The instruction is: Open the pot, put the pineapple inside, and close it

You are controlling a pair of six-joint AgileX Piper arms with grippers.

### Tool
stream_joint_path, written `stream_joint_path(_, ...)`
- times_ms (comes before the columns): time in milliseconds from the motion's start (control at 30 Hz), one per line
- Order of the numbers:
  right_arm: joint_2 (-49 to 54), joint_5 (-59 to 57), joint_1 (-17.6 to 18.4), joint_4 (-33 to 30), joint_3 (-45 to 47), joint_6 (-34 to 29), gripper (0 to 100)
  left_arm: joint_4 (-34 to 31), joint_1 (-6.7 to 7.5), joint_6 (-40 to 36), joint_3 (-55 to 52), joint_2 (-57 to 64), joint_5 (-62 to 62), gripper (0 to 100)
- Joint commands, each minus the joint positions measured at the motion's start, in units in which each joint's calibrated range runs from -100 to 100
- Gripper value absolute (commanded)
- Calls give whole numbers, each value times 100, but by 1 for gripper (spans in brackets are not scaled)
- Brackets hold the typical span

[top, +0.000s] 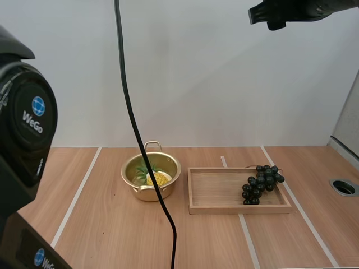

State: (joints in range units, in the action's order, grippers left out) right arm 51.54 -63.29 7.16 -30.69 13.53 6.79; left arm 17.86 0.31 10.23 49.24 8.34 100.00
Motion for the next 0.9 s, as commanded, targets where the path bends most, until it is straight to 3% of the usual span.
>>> stream_joint_path(0,51,-116,-25,-66,-5,-13,100,7,-2,-51,-632,2,0,0)
stream_joint_path(433,51,-275,-25,-358,-5,-13,100,44,7,141,-3660,2,-16,0)
stream_joint_path(867,51,-311,-25,-406,-5,-13,100,59,7,650,-6118,-9,-1783,0)
